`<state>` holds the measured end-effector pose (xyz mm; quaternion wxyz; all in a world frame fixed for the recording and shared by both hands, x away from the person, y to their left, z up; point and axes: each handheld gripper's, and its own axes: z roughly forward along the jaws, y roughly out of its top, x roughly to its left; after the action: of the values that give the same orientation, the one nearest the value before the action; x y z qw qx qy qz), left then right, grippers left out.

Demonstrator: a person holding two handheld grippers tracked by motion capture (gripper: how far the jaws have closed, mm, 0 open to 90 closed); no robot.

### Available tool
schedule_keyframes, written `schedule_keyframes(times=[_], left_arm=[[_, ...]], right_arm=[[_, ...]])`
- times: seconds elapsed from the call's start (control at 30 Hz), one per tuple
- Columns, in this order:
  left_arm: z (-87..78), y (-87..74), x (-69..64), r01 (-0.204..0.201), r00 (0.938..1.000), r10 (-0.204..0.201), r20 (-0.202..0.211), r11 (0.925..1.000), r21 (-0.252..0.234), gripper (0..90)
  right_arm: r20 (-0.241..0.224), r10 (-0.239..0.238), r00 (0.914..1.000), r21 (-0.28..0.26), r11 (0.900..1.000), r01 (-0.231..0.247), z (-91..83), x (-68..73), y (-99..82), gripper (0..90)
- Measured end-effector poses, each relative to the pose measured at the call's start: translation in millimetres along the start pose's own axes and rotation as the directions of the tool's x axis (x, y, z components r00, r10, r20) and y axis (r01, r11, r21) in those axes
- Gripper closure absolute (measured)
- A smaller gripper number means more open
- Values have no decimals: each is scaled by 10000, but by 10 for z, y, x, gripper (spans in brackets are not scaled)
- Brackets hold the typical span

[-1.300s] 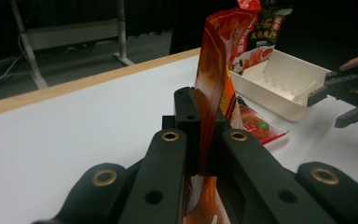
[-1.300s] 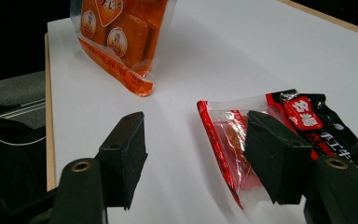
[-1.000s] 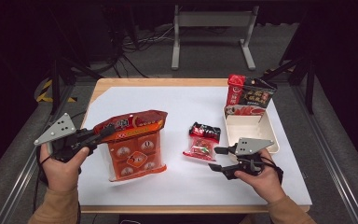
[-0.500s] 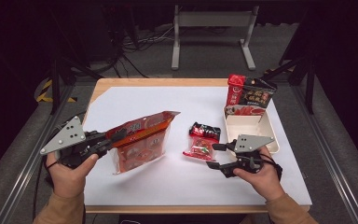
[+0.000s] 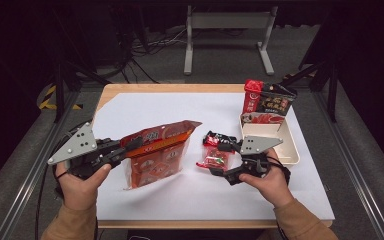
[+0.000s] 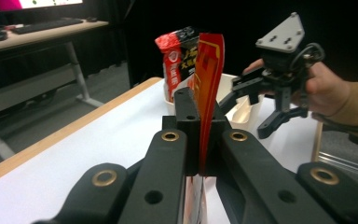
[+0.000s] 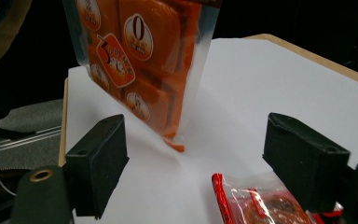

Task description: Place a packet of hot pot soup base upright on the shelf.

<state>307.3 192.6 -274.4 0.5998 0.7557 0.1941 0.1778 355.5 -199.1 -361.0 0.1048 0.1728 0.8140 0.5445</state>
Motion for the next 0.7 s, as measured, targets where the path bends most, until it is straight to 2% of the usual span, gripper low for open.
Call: schedule_keyframes(times=[0.17, 0.37, 0.6, 0.7], left_arm=[[98, 44, -39, -63, 9995, 64, 293, 10000, -42, 900], [223, 87, -88, -80, 9979, 88, 642, 9999, -117, 900], [302, 128, -127, -64, 9962, 84, 870, 9997, -230, 900], [333, 133, -134, -56, 9951, 82, 985, 9996, -268, 900]], right_arm=[[-234, 69, 9997, -163, 9998, -73, 95, -19, 55, 200], [-384, -161, 9991, -294, 9995, 150, 189, 3, 101, 193], [-545, -94, 9985, -503, 9987, 67, 277, -40, 95, 193], [-645, -408, 9971, -654, 9972, 366, 311, -45, 80, 187]])
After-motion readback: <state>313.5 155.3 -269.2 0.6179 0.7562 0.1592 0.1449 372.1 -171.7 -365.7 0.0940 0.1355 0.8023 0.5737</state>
